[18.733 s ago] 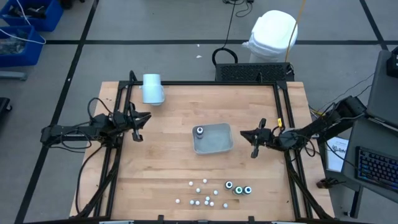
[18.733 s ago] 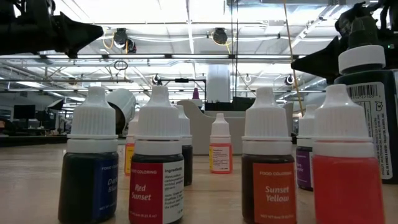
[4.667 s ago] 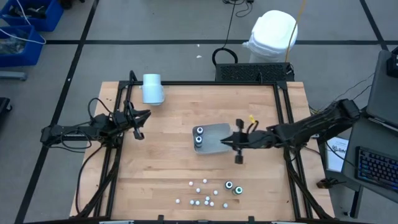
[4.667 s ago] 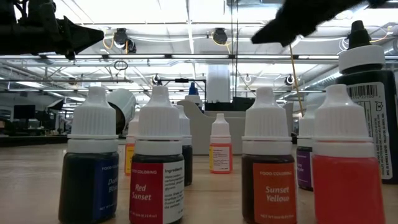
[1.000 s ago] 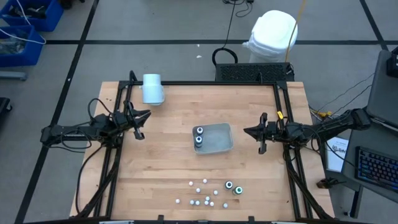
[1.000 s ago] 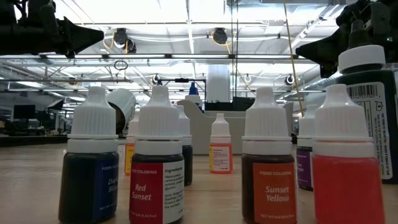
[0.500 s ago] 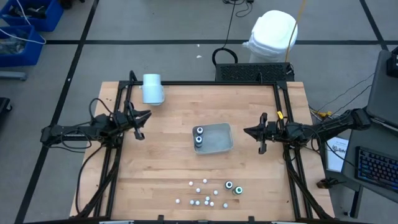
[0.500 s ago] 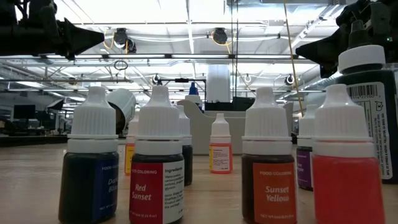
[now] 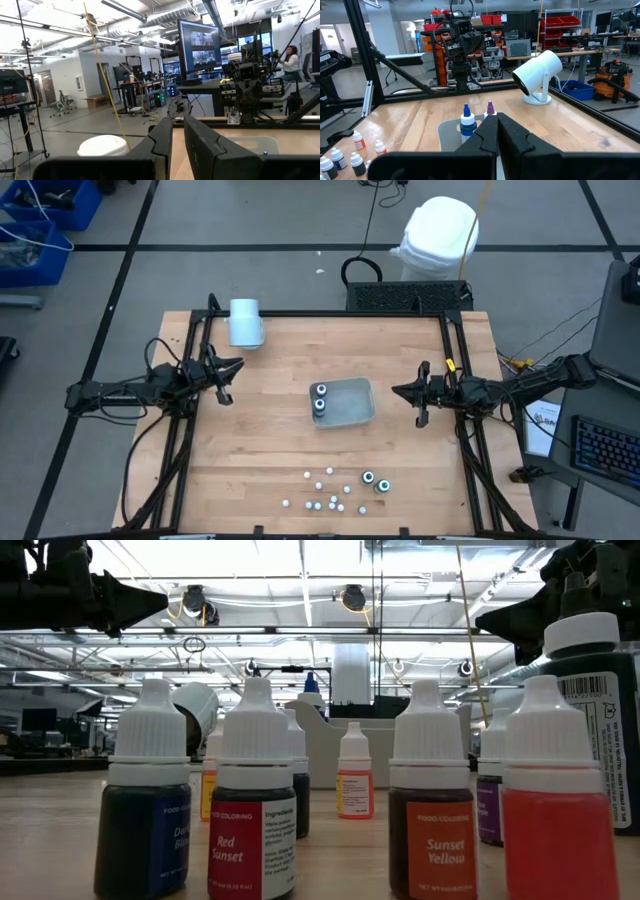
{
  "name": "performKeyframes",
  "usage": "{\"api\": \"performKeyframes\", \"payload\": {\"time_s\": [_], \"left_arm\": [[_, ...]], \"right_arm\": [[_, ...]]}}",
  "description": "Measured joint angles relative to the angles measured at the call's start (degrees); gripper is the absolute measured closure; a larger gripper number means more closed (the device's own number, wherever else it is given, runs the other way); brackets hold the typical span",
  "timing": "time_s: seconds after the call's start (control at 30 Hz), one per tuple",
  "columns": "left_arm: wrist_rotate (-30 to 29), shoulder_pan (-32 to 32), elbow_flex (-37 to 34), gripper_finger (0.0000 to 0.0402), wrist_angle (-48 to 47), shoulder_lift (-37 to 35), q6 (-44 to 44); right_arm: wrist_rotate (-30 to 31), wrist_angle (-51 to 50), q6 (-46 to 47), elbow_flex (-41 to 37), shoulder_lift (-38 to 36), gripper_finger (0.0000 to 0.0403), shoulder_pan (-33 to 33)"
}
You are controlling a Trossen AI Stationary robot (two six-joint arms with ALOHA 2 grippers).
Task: Pick & Place food coloring
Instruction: Put the large green food coloring bottle into the gray bin
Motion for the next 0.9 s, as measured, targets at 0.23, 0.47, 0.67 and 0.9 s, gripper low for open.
{"api": "performKeyframes", "payload": {"time_s": [0.23, 0.47, 0.67, 0.9], "left_arm": [[0.0, 0.0, 0.0, 0.0346, -0.1, -0.01, 0.0], [-0.02, -0.01, 0.0, 0.0346, -0.28, 0.0, -1.05], [0.0, 0.0, 0.0, 0.0346, -0.63, -0.01, -1.07], [-0.02, 0.0, 0.0, 0.0346, -0.57, -0.01, -1.07]], "right_arm": [[-0.01, 1.42, 0.0, 0.0, 0.0, 0.0403, 0.01], [-0.16, 5.46, 0.0, 0.0, 0.0, 0.0403, 0.1], [0.2, 6.1, -0.83, 0.0, 0.0, 0.0403, 0.08], [-5.47, 1.21, -8.33, 4.87, 1.17, 0.0403, 3.07]]}}
